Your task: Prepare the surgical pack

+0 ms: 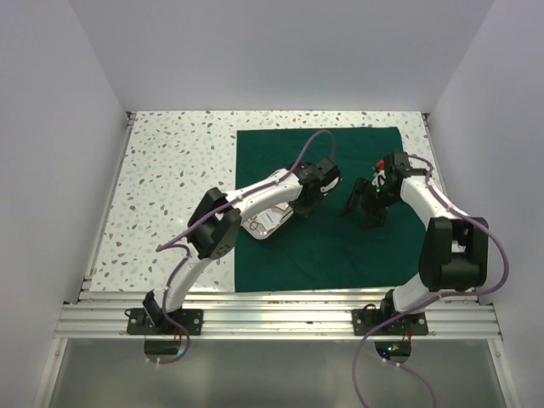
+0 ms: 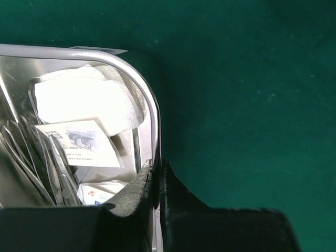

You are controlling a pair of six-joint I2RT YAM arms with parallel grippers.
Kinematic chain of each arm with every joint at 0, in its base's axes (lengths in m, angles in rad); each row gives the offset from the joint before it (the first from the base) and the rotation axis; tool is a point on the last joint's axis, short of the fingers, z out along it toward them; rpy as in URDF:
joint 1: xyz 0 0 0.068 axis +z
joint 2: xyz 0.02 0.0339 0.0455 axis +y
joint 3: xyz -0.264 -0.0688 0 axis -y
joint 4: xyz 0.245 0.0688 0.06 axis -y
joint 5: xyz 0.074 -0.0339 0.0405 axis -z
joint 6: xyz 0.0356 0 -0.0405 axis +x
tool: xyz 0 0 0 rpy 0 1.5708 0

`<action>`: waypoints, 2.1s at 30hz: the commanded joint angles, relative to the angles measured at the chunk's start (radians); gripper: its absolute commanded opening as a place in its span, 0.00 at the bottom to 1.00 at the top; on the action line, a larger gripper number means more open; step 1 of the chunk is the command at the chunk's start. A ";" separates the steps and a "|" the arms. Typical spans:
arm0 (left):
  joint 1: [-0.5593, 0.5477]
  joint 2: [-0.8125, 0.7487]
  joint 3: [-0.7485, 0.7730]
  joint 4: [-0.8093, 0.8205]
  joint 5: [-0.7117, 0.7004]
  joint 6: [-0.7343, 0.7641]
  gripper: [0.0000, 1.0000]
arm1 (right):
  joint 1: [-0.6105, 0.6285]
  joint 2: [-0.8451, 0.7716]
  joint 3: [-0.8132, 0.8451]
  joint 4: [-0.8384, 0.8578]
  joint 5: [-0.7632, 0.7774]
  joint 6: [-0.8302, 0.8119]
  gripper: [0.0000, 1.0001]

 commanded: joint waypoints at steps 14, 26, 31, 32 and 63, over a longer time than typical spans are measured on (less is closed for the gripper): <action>0.210 -0.266 -0.128 0.233 0.094 0.038 0.66 | 0.009 0.064 0.034 -0.010 -0.035 -0.028 0.71; 0.520 -0.110 -0.047 0.387 0.402 -0.102 0.12 | 0.133 0.089 0.042 0.039 -0.034 0.020 0.23; 0.557 0.008 -0.019 0.418 0.494 -0.126 0.06 | 0.191 0.117 0.048 0.068 -0.001 0.055 0.09; 0.564 0.023 -0.016 0.415 0.505 -0.129 0.05 | 0.199 0.118 0.055 0.071 0.006 0.058 0.08; 0.940 -0.183 -0.720 0.276 0.281 -0.214 0.00 | 0.361 0.437 0.382 0.042 0.114 0.004 0.08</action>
